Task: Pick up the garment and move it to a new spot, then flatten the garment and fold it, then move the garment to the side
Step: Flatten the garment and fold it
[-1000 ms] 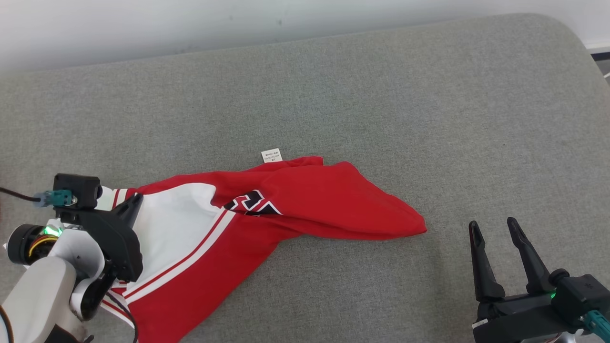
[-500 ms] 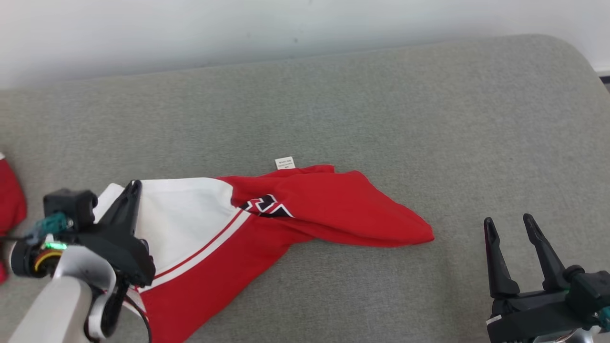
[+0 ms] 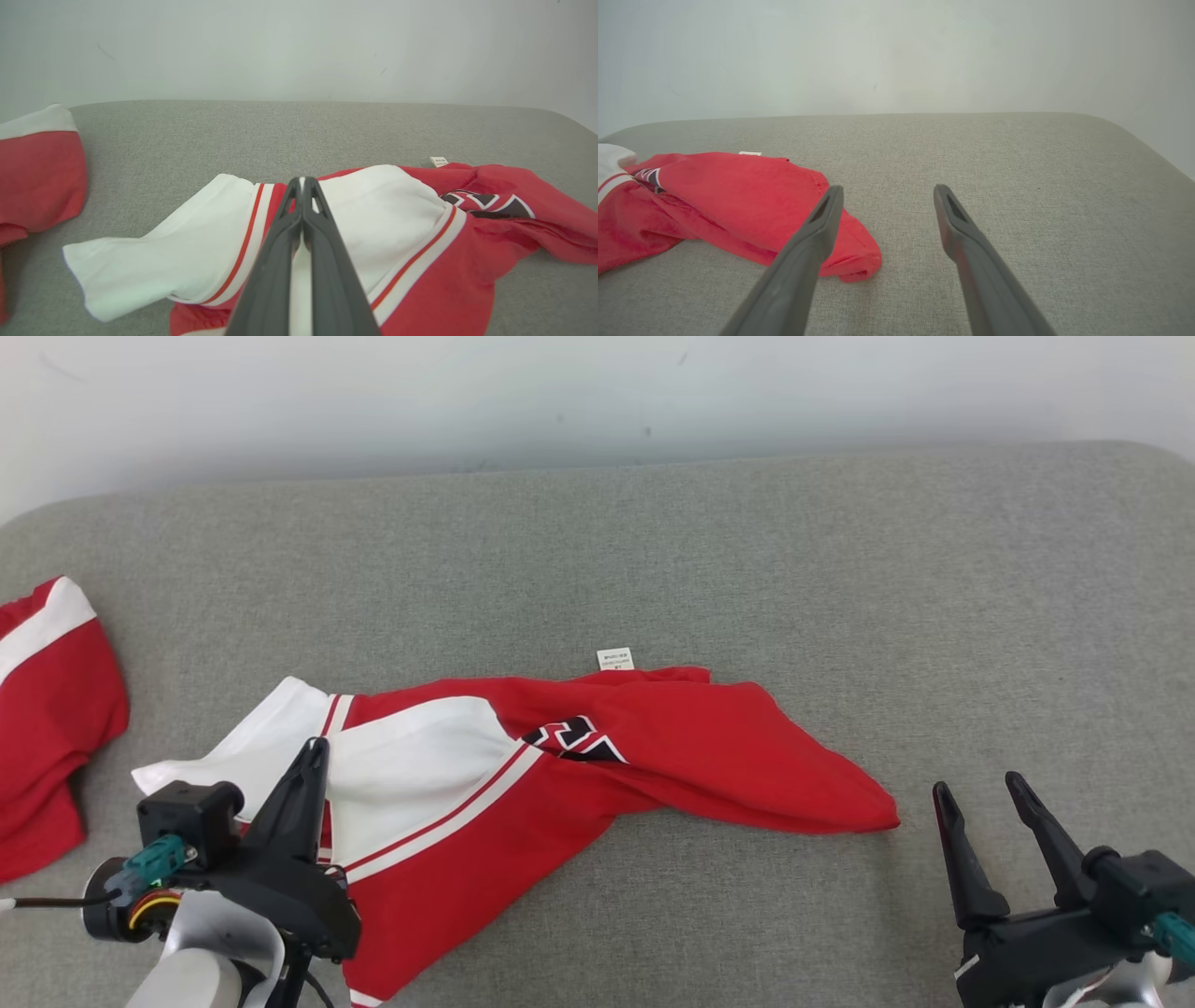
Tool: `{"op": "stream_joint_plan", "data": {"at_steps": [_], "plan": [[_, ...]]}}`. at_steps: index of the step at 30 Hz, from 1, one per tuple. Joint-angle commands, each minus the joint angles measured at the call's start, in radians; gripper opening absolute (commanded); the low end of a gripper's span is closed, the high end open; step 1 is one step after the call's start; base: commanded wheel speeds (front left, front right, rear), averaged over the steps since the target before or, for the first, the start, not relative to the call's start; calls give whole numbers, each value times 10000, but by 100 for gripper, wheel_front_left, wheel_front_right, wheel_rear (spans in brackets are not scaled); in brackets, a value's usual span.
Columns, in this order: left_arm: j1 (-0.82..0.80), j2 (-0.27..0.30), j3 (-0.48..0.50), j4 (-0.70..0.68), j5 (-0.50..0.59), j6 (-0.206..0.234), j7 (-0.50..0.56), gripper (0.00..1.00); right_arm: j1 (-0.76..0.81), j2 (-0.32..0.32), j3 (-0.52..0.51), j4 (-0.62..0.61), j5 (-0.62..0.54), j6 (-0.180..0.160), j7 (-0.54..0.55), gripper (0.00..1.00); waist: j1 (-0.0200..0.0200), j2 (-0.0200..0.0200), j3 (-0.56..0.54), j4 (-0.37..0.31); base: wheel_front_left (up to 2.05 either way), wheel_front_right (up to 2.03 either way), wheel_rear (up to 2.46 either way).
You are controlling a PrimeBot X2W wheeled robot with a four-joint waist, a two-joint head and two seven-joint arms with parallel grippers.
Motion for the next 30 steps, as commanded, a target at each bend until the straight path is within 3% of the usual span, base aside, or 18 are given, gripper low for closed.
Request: {"op": "stream_joint_plan", "data": {"at_steps": [1, 10, 16, 17, 18, 19, 24, 30], "plan": [[1, 16, -51, -67, 133, 6, -68, 0, -193, -165, 102, 197, 206, 5, 80, 100, 1, 0, 65, 93, 0, 0, 0], [-526, -151, -398, -136, 359, -62, -71, 0, -1350, -855, 1348, 2251, 1131, 5, 316, 100, 1, 0, 449, 446, 0, 0, 0], [-749, -188, -519, -156, 432, -102, -195, 0, -1928, -945, 1906, 3374, 1613, 5, 20, 100, 1, 0, 681, 570, 0, 0, 0], [-769, -170, -517, -183, 462, -83, -190, 0, -1999, -953, 1980, 3501, 1679, 5, -50, 49, 1, 0, 696, 566, 0, 0, 0], [-785, -151, -516, -216, 483, -64, -215, 0, -2063, -975, 2034, 3611, 1757, 5, -91, 34, 1, 0, 713, 561, 0, 0, 0], [-811, -137, -504, -262, 503, -42, -267, 0, -2096, -956, 2067, 3714, 1869, 3, -160, 0, 1, 0, 726, 554, 0, 0, 0], [-919, -79, -330, -556, 655, 152, -559, 0, -2229, -966, 1956, 3594, 2156, 5, -768, 0, 1, 0, 697, 444, 0, 0, 0], [-1178, 108, -26, -1249, 986, 448, -952, 0, -2458, -780, 1343, 2414, 2936, 5, -1172, 0, 1, 0, 514, 189, 0, 0, 0]]}}
